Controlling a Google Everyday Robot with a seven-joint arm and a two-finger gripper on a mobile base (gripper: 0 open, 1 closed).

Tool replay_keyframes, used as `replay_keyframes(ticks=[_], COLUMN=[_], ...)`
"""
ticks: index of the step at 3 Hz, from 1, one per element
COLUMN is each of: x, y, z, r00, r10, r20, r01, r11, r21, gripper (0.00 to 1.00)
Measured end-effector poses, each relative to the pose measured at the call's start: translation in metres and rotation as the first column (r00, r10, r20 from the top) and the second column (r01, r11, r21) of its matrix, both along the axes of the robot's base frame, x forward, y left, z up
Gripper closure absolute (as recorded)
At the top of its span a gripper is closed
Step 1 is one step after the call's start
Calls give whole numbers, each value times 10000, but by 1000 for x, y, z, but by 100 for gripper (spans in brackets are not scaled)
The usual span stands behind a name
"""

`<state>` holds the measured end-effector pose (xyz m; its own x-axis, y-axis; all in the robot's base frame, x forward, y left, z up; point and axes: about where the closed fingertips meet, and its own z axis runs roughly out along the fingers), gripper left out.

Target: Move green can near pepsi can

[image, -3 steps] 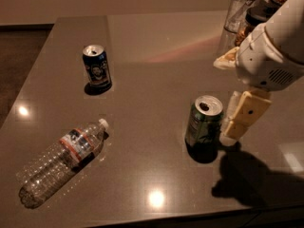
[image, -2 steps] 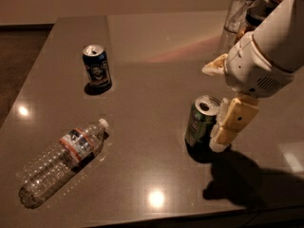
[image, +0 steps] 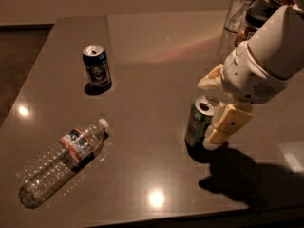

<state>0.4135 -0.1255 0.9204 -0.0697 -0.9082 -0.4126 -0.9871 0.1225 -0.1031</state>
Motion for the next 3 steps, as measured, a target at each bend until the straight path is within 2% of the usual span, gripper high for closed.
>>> replay_keyframes(ticks=[2, 3], x=[5, 29], y=[7, 19], z=[5, 20], r00=[9998, 9996], r10=[18, 75], r20=[-209, -270], r01=[-17, -65], r11=[10000, 9992], r21=[89, 385], gripper=[64, 88])
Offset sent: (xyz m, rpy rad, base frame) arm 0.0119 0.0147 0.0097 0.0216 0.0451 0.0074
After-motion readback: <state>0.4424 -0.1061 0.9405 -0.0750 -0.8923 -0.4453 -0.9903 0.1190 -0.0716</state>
